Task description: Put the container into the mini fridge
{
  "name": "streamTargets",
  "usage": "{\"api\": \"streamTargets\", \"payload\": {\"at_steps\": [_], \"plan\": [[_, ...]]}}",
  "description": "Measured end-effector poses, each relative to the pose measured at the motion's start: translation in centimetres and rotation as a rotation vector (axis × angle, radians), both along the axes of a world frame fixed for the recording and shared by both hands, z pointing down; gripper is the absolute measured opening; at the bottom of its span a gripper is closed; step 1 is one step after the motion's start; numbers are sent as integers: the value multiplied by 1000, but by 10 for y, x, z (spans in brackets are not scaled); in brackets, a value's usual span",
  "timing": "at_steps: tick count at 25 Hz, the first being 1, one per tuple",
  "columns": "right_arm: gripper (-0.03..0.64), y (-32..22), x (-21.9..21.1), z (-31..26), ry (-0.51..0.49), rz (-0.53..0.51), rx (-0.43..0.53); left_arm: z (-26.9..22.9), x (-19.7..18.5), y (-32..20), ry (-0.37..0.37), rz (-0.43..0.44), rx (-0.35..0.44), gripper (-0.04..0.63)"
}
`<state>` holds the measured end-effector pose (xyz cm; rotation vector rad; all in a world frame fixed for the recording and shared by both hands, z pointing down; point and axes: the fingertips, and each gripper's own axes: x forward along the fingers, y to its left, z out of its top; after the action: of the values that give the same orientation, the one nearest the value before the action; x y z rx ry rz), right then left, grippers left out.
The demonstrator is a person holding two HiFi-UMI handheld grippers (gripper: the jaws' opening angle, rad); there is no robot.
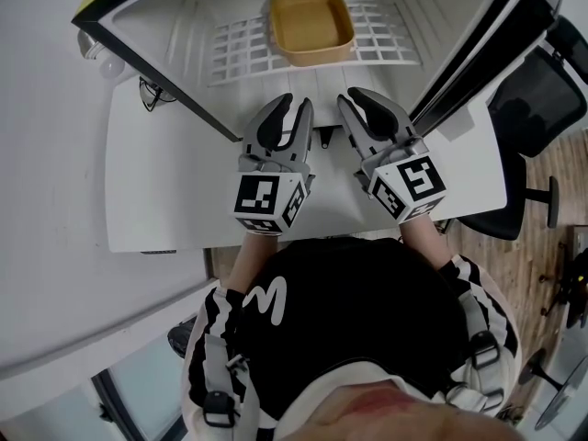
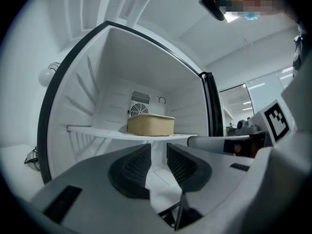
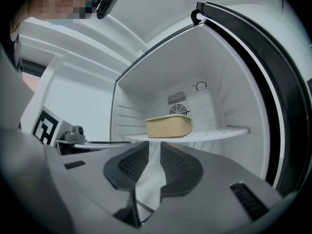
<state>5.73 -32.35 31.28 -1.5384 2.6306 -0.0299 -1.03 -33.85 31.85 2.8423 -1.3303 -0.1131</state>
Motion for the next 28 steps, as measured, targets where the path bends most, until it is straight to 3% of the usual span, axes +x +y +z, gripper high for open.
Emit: {"api": "streamTargets", "payload": {"at_steps": [11,28], "plan": [[34,1,-3,0,2,11,21,0,-6,-2,12,-25,6,40],[11,6,-1,2,-20,42,11,2,-13,2,40,-28,-12,25]]}}
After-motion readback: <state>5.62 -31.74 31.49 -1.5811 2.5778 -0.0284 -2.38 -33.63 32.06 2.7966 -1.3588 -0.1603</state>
